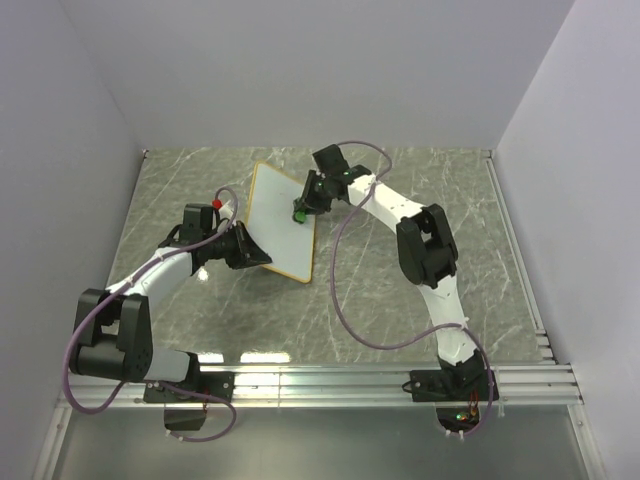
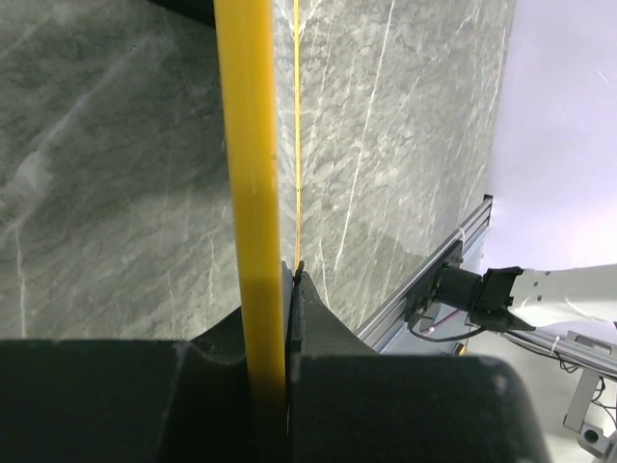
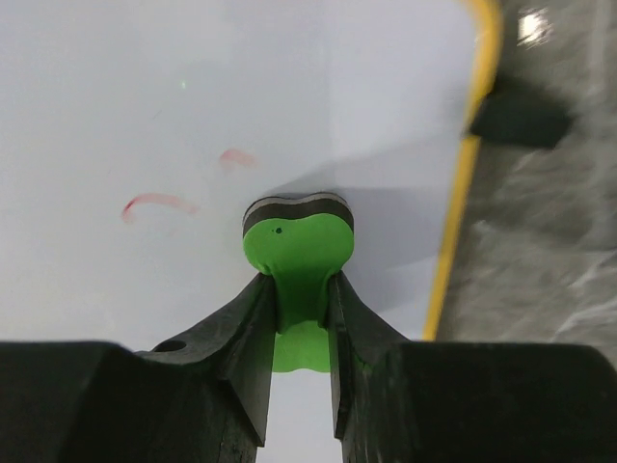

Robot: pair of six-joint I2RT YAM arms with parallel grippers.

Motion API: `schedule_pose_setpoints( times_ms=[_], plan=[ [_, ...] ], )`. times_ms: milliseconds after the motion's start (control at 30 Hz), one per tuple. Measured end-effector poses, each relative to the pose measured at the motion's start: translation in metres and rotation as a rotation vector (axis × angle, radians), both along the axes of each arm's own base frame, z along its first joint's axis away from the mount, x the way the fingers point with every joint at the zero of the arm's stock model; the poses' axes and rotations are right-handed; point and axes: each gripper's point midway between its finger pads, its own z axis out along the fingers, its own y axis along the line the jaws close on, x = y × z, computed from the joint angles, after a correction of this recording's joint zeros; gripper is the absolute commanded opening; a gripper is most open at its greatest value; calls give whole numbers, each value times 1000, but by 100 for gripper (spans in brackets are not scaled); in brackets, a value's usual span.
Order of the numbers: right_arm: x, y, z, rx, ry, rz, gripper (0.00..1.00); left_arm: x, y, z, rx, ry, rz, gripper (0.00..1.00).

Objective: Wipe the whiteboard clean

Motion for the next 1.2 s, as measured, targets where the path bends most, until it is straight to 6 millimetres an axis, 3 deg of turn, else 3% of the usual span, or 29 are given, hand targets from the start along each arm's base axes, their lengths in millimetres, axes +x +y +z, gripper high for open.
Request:
schedule_pose_setpoints(
  times_ms=[233,333,433,600,867,967,1100,1200],
  plan=[
    [-29,46,39,41,-41,104,0,0,0,-2,3,-1,-2,0],
    [-24,77,67,112,-86,143,0,0,0,-2,1,0,-4,0],
    [-16,89,80,173,-97,147,0,0,0,-2,0,-1,-5,0],
    [4,71,65,198,-40,93,0,-1,0,-3,2,2,-4,0],
    [44,4,9,114,62,-53,0,-1,0,-3,3,-1,-7,0],
    [45,-7,-1,90,89,-71,0,-1,0,-3,4,-4,-10,0],
    [43,-7,-2,61,68,-57,0,-1,0,-3,4,-2,-11,0],
    [27,-7,-3,35,73,-31,0,-1,0,-3,4,-2,-11,0]
  ],
)
